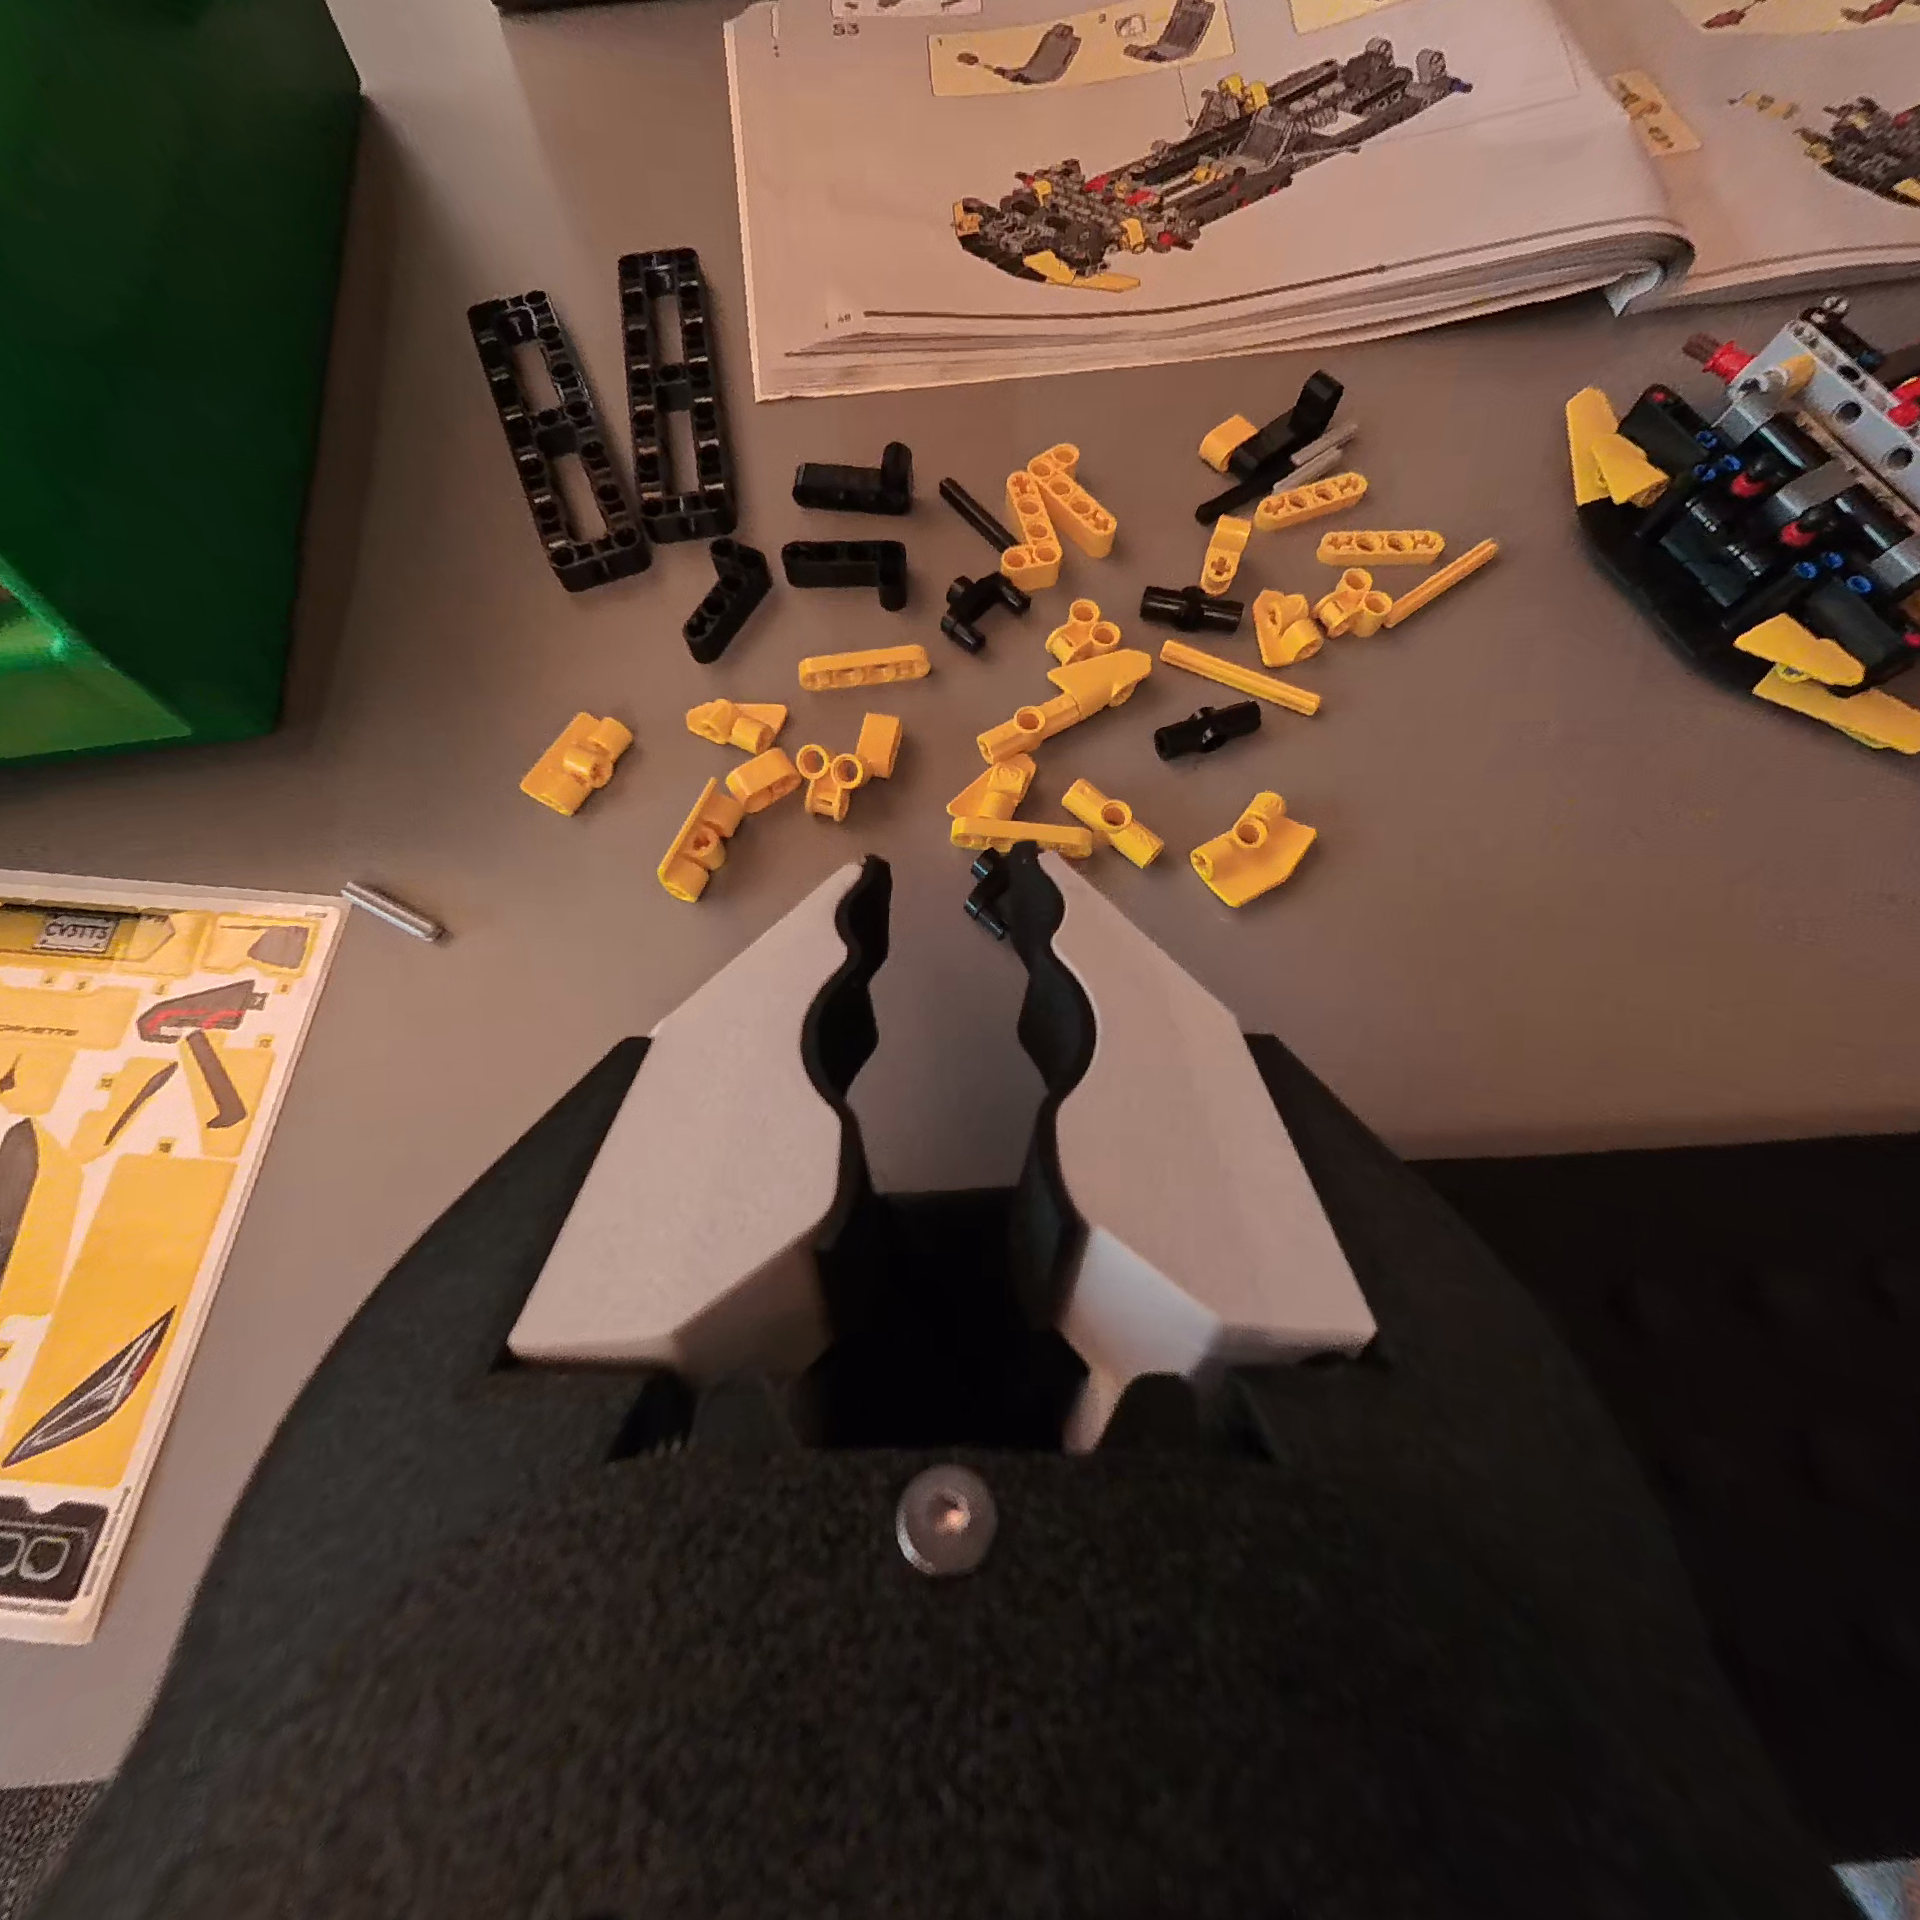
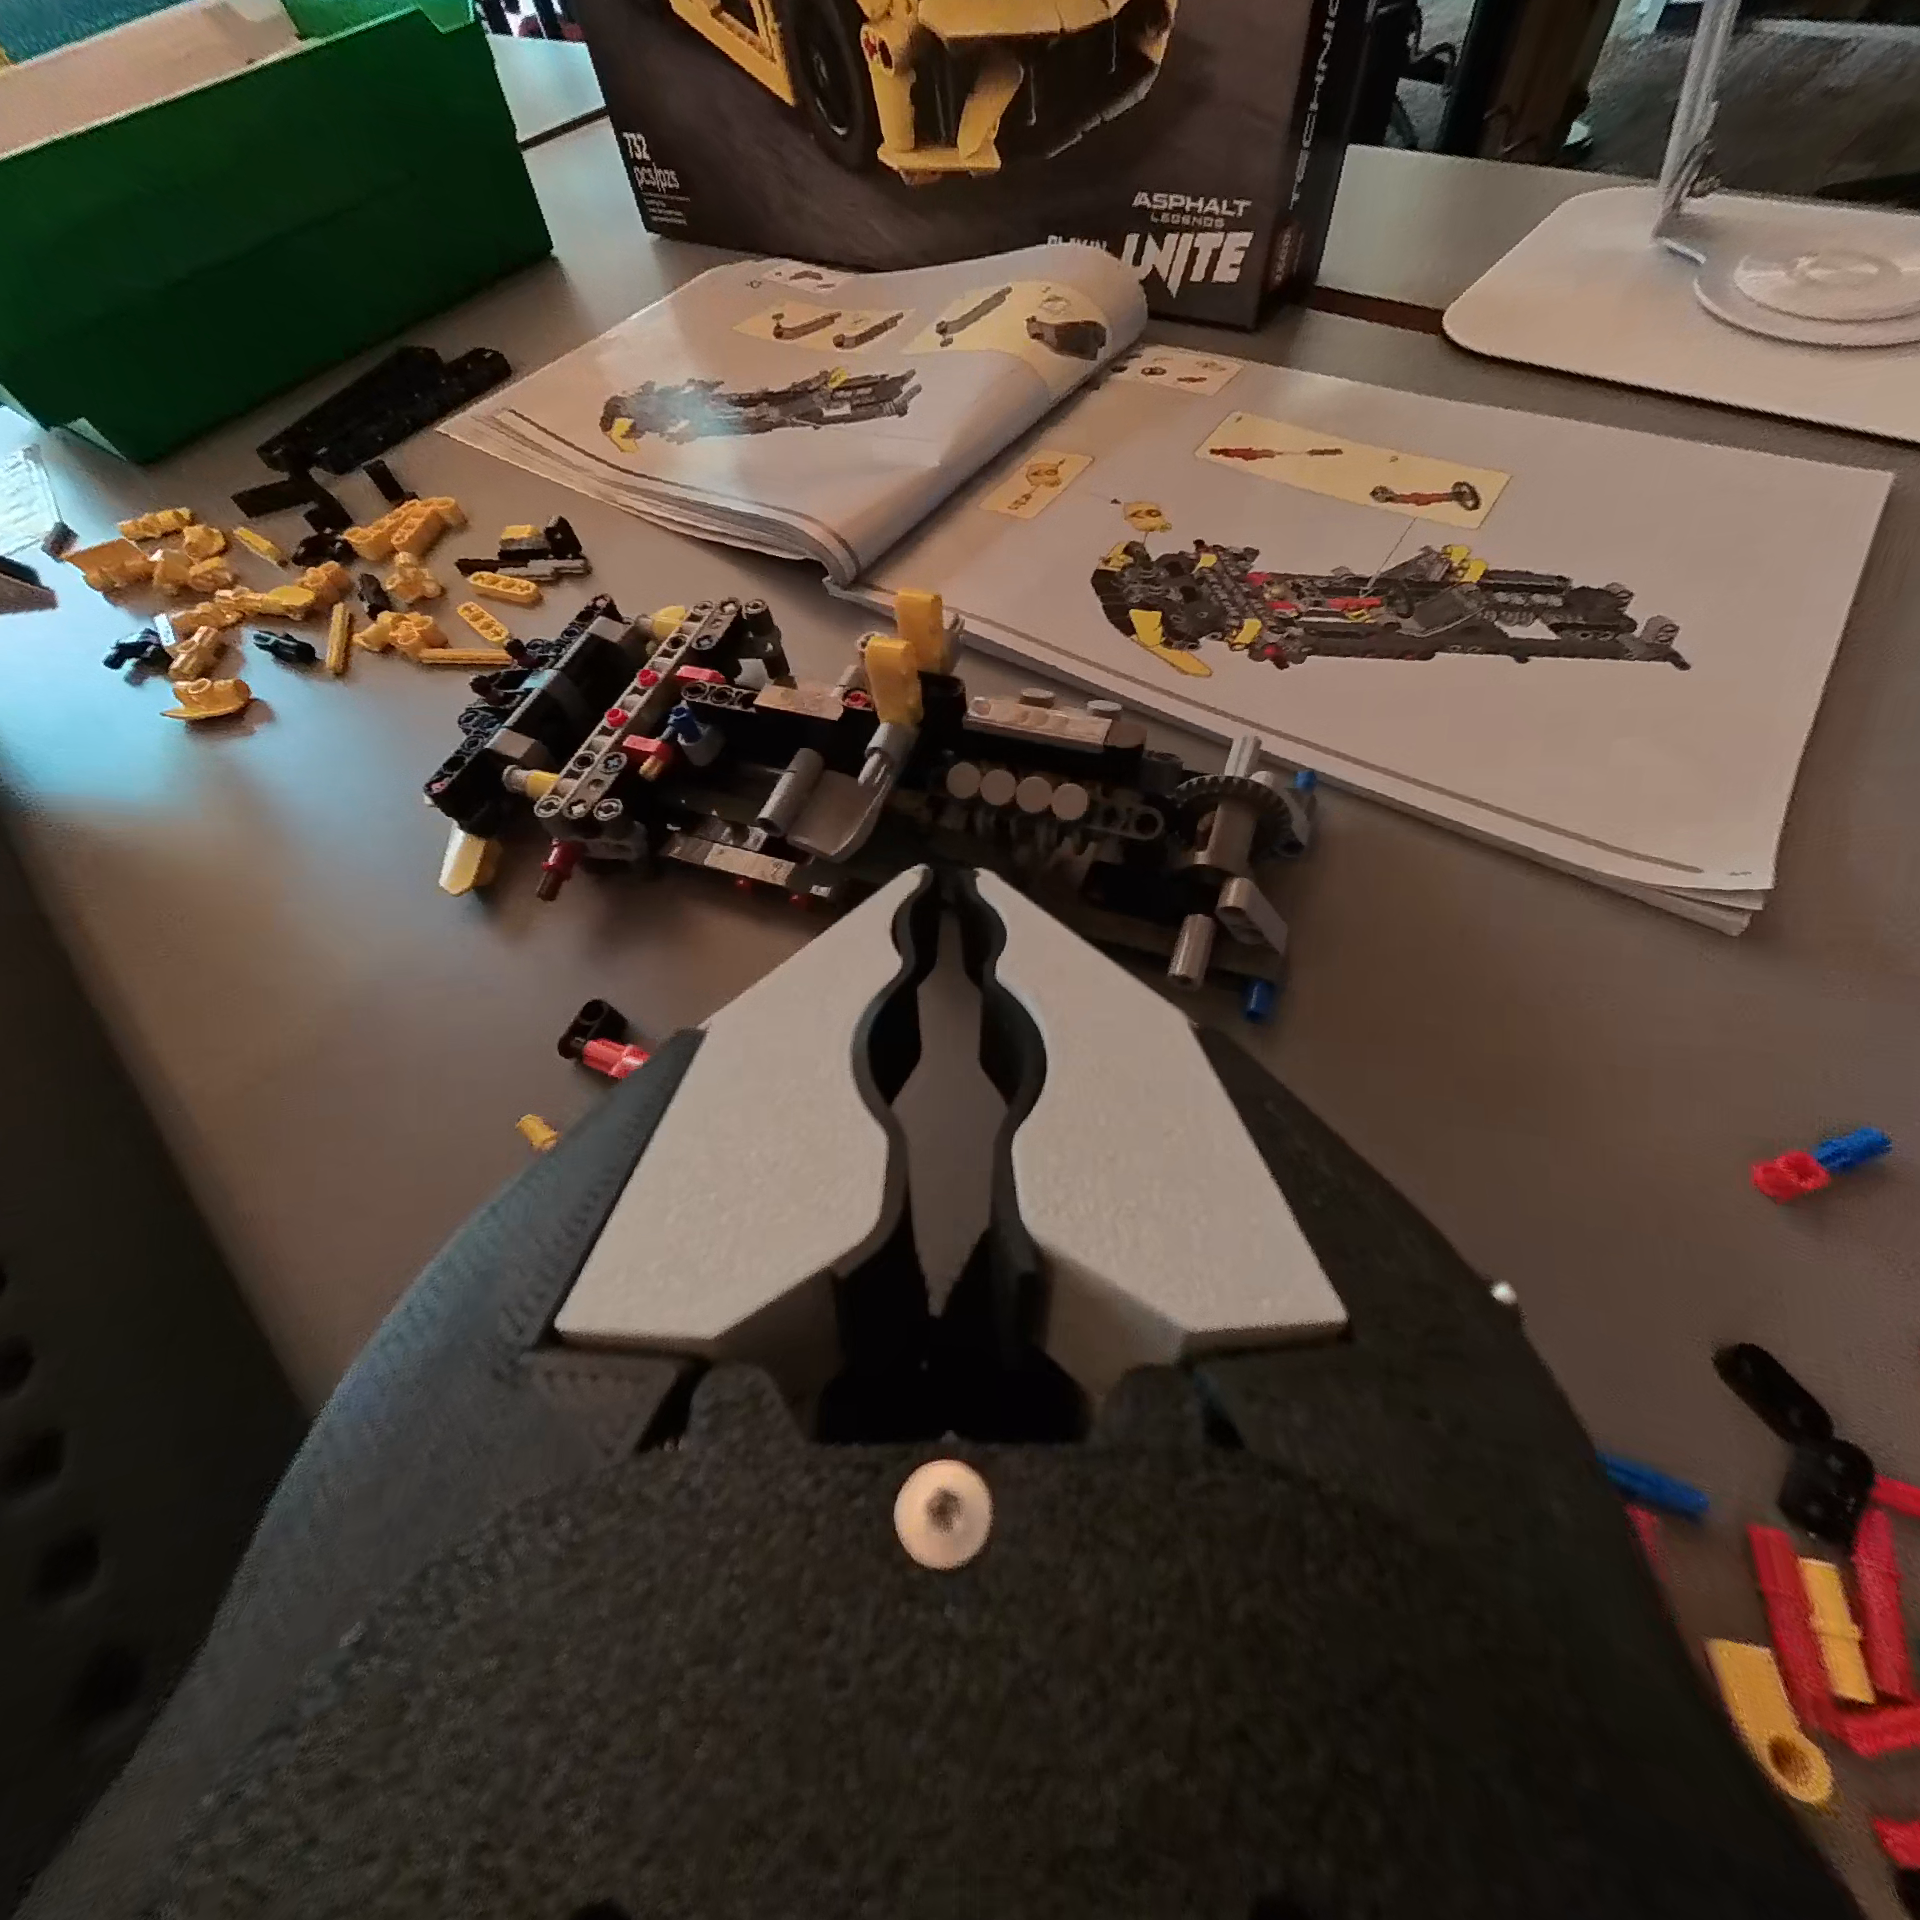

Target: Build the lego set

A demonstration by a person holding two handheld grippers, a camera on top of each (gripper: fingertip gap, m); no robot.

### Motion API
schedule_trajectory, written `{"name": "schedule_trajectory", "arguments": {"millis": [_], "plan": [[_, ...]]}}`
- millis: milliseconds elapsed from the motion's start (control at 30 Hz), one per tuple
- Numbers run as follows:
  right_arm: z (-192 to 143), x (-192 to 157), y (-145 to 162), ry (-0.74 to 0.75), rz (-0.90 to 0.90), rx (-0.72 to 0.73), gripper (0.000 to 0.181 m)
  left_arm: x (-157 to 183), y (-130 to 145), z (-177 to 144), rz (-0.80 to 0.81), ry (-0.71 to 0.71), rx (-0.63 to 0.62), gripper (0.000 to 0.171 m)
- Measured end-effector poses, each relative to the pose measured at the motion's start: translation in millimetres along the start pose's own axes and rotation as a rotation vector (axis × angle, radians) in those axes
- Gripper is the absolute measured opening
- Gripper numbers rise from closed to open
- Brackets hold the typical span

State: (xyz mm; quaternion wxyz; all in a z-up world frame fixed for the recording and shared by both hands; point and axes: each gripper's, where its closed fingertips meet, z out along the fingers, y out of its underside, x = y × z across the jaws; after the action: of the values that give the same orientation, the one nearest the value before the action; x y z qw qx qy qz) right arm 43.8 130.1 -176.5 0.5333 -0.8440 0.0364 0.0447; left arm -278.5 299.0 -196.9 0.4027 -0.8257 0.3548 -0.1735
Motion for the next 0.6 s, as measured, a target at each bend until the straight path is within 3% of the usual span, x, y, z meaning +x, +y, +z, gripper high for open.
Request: {"name": "schedule_trajectory", "arguments": {"millis": [200,367,600], "plan": [[-5,1,-4,-0.018,0.028,0.028,0.002,5,-3,4,-0.034,0.094,-0.038,0.017],[-7,-1,-2,-0.028,0.016,0.024,0.003,25,-63,18,0.07,0.13,0.138,0.023],[-8,2,-3,-0.048,0.056,0.031,0.003,115,-140,73,0.291,0.299,0.239,0.025]]}}
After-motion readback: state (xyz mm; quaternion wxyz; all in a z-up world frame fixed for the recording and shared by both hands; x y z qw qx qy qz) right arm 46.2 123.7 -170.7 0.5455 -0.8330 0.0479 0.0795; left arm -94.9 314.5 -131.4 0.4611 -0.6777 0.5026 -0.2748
